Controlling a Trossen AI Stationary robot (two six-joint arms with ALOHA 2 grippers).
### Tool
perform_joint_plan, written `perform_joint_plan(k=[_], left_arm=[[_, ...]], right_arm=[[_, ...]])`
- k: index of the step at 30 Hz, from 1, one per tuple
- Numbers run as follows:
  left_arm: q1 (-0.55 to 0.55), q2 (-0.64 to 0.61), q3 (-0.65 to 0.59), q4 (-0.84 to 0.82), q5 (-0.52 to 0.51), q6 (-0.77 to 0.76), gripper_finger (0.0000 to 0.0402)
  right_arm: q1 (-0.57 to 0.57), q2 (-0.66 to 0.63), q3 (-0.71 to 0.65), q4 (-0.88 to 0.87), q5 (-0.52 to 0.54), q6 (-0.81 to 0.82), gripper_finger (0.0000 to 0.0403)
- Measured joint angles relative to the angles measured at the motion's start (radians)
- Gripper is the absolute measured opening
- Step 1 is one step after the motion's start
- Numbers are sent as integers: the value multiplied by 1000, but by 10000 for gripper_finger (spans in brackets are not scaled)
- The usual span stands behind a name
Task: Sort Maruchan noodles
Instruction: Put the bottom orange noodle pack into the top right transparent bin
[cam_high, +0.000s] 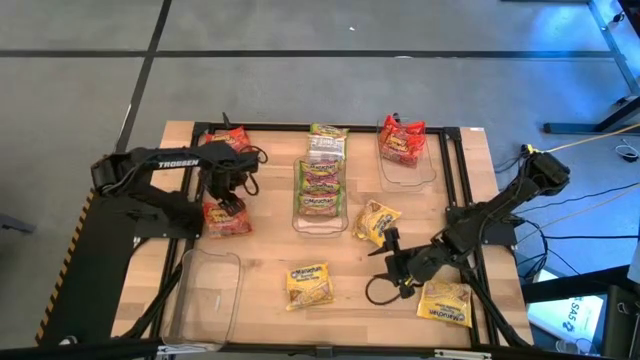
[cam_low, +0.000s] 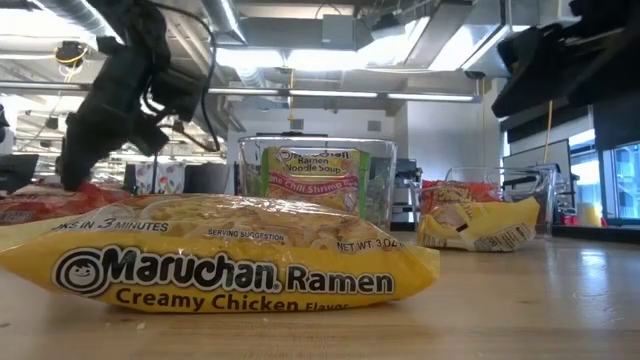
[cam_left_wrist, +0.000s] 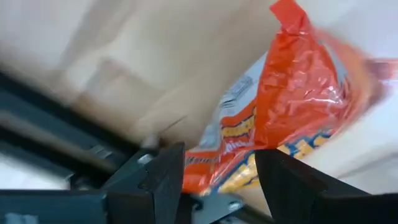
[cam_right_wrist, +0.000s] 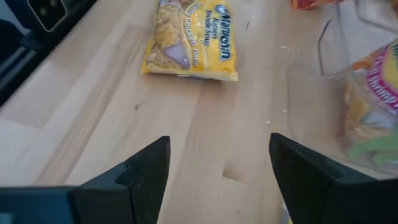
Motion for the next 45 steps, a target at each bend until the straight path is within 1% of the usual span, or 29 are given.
perform_joint_plan(k=[2, 4, 9, 11, 15, 18, 20, 23, 25, 29, 32, 35, 41, 45], left_arm=[[27, 0, -20, 47, 43, 40, 190], [48, 0, -37, 90, 77, 70, 190], [90, 0, -77, 220, 243, 92, 190], [98, 0, -90, 250, 275, 92, 183], [91, 0, -124, 316, 288, 94, 145], [83, 0, -152, 368, 340, 93, 105], [73, 0, -154, 373, 349, 93, 75], [52, 0, -148, 370, 332, 88, 28], [33, 0, -130, 357, 298, 86, 8], [-22, -1, -75, 343, 210, 45, 2], [-91, -15, 1, 317, 162, 3, 1], [-187, -22, 84, 309, 128, -60, 1], [-398, -22, 234, 291, 54, -202, 0], [-528, -22, 335, 229, -35, -311, 0]], right_arm=[[-18, 0, 0, 7, -34, 7, 247], [-30, 0, 0, 8, -41, 18, 247], [-41, 0, 0, 8, -35, 17, 247], [-41, 1, 0, 8, -29, 16, 247], [-41, 10, 0, 4, -17, 8, 247], [-41, 13, 0, 10, -7, 7, 247], [-40, 16, 0, 1, -9, 5, 247], [-39, 15, 0, 4, -19, 6, 247], [-38, 15, 0, 3, -8, 6, 247], [-38, 14, 0, 0, -2, 6, 247], [-38, -14, 0, -62, 3, 19, 247], [-38, -59, 0, -126, 10, 60, 247], [-38, -116, 1, -212, -23, 91, 247], [-38, -142, 1, -313, -50, 116, 247]])
